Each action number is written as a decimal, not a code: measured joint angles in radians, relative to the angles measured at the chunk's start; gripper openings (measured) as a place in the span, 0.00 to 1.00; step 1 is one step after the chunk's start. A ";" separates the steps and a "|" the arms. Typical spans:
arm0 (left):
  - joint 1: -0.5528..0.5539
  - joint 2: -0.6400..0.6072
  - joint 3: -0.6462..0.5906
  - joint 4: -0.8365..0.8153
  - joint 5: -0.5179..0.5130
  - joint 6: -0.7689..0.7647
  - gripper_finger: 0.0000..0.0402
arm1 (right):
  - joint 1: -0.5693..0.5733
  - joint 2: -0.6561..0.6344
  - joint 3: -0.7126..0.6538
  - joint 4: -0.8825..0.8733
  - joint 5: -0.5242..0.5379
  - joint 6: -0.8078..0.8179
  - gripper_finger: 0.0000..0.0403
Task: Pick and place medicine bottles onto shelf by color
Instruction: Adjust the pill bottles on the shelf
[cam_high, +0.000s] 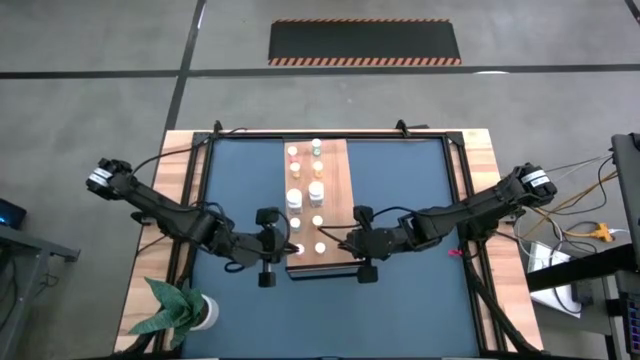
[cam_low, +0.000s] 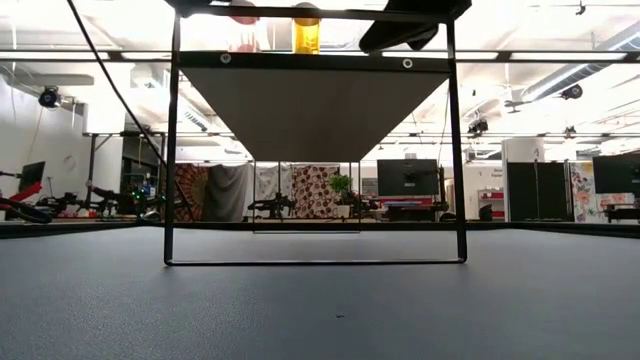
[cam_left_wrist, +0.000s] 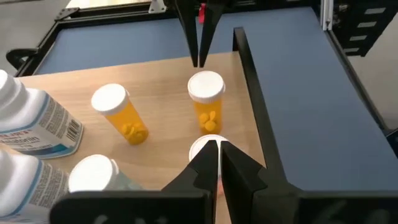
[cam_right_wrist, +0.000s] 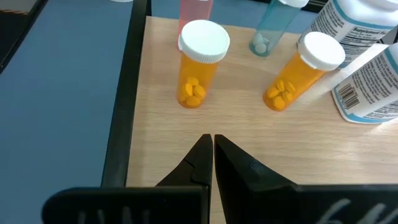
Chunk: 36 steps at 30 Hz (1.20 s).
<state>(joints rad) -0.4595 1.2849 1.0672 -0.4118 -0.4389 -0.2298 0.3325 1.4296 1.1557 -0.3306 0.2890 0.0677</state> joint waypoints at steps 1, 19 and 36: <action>0.000 -0.006 0.000 0.000 0.001 0.000 0.00 | 0.001 0.000 0.000 -0.003 0.000 0.001 0.02; -0.005 -0.002 0.003 0.065 0.001 0.002 0.00 | 0.038 -0.001 0.000 -0.010 0.003 0.008 0.02; -0.007 0.027 0.001 0.044 -0.014 -0.102 0.00 | 0.054 -0.001 0.000 -0.023 0.010 0.000 0.02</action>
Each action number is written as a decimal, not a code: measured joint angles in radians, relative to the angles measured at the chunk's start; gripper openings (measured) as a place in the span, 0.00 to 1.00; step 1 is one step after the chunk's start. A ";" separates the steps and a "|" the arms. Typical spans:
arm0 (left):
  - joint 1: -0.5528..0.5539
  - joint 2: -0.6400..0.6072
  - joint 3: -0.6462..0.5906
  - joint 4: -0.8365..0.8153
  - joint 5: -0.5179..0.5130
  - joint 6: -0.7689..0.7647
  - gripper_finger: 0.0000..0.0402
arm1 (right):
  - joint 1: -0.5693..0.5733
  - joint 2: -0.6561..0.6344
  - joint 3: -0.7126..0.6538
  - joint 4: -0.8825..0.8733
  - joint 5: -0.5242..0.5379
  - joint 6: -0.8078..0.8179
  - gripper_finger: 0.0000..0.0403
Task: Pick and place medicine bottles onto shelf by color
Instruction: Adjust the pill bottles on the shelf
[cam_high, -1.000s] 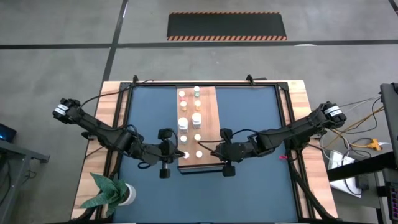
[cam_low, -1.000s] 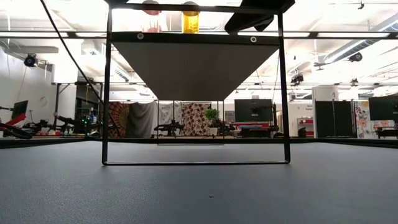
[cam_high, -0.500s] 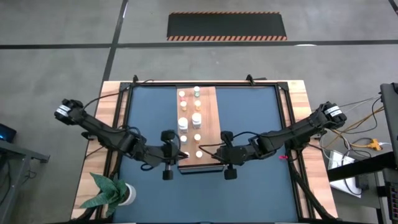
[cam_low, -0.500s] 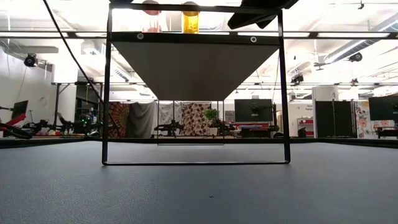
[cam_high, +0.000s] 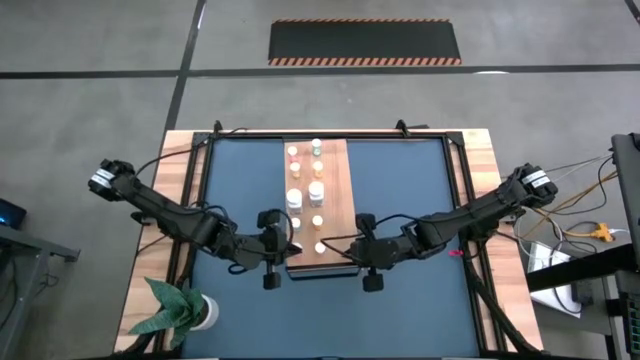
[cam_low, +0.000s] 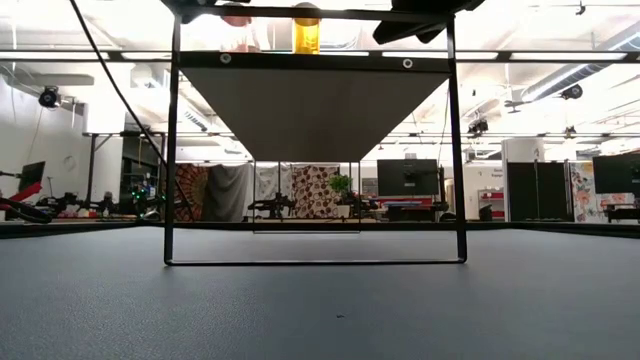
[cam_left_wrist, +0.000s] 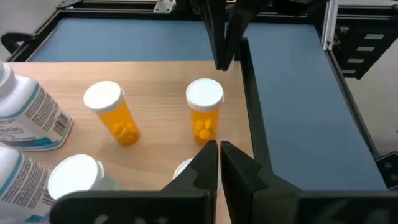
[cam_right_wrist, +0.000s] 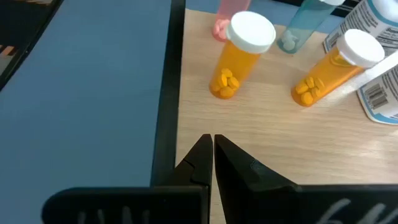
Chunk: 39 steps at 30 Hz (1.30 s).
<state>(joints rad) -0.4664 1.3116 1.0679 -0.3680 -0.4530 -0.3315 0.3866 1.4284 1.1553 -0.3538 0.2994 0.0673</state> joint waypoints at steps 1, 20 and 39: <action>0.000 -0.002 0.000 -0.004 0.001 -0.003 0.00 | 0.000 0.000 0.000 -0.003 0.000 0.000 0.02; -0.008 -0.027 0.057 0.078 0.062 0.317 0.00 | 0.014 -0.080 -0.001 -0.022 0.042 0.037 0.02; -0.009 -0.261 -0.119 0.131 0.018 0.788 0.00 | -0.108 -0.086 0.203 -0.164 0.041 0.026 0.02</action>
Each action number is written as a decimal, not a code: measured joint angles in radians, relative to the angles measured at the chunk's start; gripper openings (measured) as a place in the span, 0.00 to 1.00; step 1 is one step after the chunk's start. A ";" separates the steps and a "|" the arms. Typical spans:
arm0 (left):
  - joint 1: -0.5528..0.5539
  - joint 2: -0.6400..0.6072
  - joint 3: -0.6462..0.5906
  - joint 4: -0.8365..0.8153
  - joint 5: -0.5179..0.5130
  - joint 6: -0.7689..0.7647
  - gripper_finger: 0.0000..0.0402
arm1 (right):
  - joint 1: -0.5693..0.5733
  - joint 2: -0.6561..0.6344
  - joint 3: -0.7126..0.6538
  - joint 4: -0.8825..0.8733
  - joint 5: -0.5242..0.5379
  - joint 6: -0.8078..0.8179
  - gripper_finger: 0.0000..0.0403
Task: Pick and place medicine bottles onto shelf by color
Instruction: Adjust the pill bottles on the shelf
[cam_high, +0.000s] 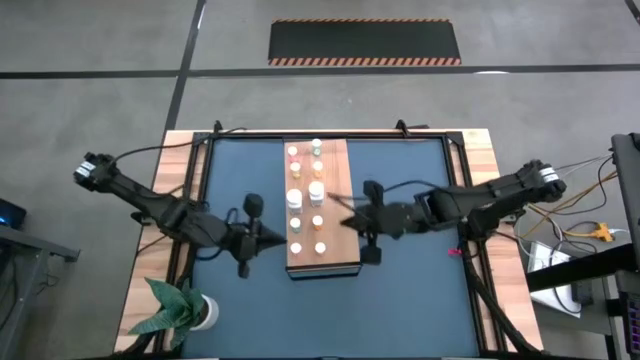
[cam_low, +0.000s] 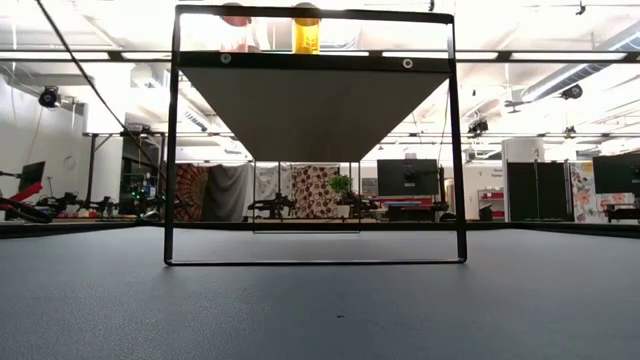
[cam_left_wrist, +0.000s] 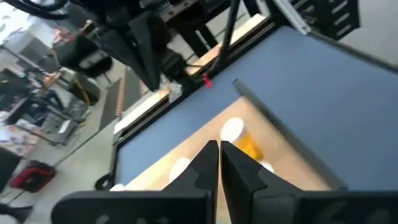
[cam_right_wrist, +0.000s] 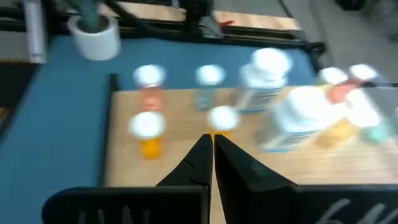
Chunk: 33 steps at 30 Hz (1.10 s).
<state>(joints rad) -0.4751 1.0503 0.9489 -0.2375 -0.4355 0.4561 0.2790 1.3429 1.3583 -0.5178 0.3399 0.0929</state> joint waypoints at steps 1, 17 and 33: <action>0.000 -0.026 -0.017 -0.006 -0.013 0.004 0.00 | -0.023 0.001 0.020 -0.017 0.000 -0.029 0.02; 0.004 -0.275 -0.249 0.186 -0.099 -0.003 0.00 | -0.397 0.009 0.032 0.104 -0.212 -0.245 0.04; 0.004 -0.222 -0.251 0.263 -0.100 -0.057 0.00 | -0.439 0.017 -0.032 0.218 -0.180 -0.276 0.36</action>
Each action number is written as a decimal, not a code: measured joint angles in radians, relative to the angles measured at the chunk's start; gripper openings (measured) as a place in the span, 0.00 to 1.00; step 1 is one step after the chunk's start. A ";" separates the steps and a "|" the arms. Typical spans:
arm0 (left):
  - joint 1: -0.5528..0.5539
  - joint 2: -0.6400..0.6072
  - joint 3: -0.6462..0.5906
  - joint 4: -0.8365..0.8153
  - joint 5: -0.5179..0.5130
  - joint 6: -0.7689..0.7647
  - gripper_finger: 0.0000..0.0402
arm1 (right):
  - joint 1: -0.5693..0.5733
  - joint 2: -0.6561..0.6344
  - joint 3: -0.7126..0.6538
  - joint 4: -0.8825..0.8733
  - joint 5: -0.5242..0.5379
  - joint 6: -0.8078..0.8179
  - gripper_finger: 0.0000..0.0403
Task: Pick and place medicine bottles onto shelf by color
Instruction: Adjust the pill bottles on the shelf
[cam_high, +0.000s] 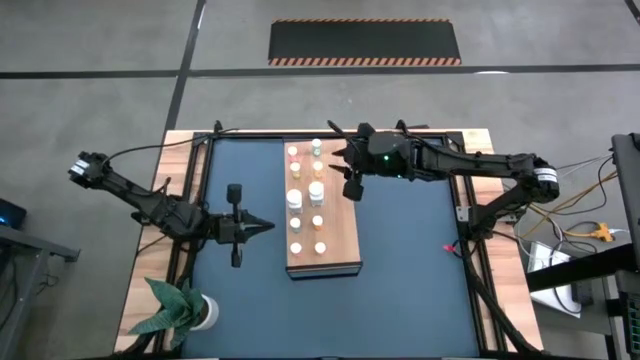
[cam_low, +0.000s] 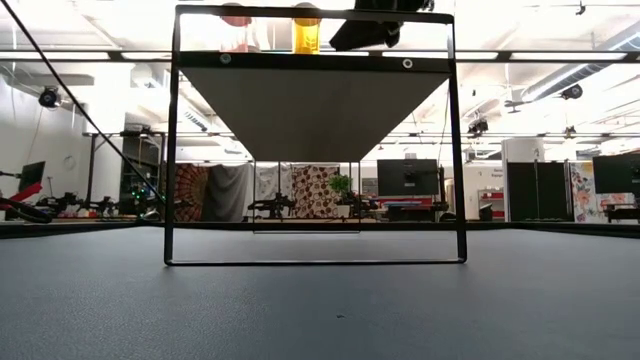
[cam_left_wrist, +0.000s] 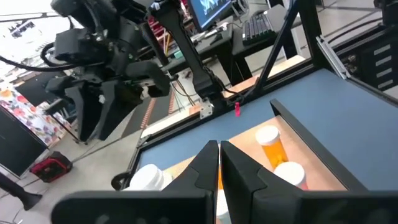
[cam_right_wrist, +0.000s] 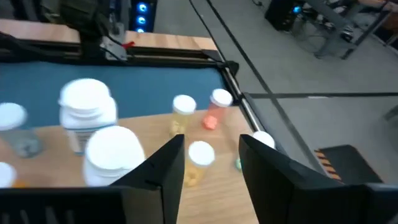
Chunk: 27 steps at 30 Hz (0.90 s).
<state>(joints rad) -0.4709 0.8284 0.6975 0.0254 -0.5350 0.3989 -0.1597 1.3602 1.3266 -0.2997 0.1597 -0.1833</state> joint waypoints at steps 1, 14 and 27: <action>0.000 0.005 0.000 0.000 0.000 0.000 0.00 | -0.005 0.003 0.000 -0.002 0.001 -0.006 0.36; 0.000 -0.023 -0.001 -0.021 -0.119 0.019 0.00 | -0.239 0.156 0.062 0.171 -0.223 -0.202 0.08; 0.007 -0.060 -0.010 -0.017 -0.220 0.079 0.00 | -0.464 0.399 0.199 0.146 -0.678 -0.228 0.02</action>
<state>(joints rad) -0.4641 0.7680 0.6877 0.0084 -0.7554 0.4781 -0.6235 1.7589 1.5256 -0.1539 -0.5185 -0.4110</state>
